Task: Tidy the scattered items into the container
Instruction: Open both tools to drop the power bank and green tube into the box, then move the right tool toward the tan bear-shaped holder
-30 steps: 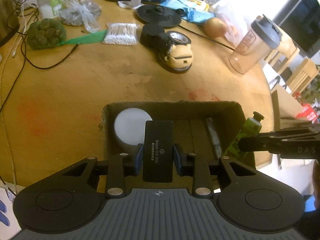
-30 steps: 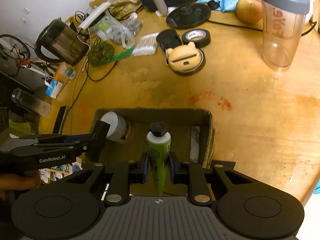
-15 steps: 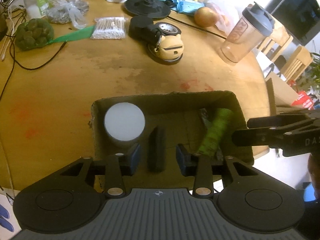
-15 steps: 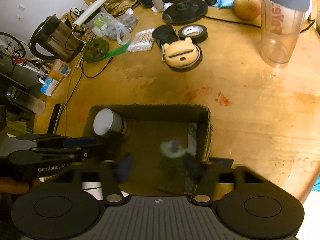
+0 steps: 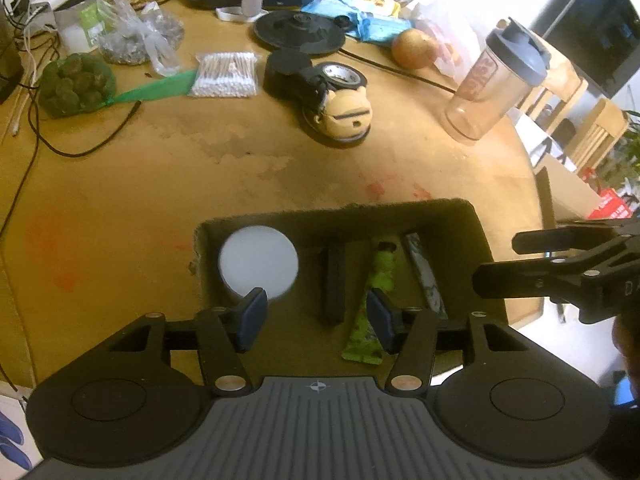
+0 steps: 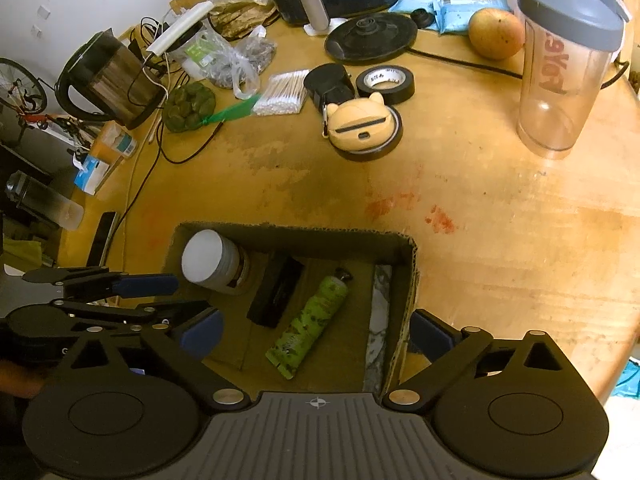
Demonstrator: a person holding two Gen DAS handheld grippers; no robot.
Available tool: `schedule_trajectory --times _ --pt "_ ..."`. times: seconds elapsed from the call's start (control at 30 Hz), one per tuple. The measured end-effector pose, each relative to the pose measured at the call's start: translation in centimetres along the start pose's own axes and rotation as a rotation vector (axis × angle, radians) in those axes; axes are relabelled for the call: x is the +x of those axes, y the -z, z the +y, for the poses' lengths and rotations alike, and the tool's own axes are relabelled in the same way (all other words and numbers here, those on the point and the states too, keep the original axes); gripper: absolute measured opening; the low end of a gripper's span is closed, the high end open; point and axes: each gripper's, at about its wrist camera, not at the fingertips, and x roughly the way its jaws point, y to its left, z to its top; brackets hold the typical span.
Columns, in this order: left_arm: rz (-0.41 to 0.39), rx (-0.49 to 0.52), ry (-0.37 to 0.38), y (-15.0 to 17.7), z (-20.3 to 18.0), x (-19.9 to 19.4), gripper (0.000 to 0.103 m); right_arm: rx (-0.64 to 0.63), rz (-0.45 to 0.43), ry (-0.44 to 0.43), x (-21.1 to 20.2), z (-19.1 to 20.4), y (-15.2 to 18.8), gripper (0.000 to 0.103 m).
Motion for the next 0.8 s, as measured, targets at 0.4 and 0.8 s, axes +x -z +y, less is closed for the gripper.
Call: schedule_trajectory --times 0.4,0.8 --pt "-0.072 -0.024 -0.047 -1.3 0.9 -0.7 0.069 -0.006 -0.086 0.032 -0.8 0.0 -0.8 0.103" --pt "-0.103 -0.039 -0.089 -2.6 2.2 -1.0 0.069 -0.028 -0.192 0.15 -0.6 -0.2 -2.5 0.103"
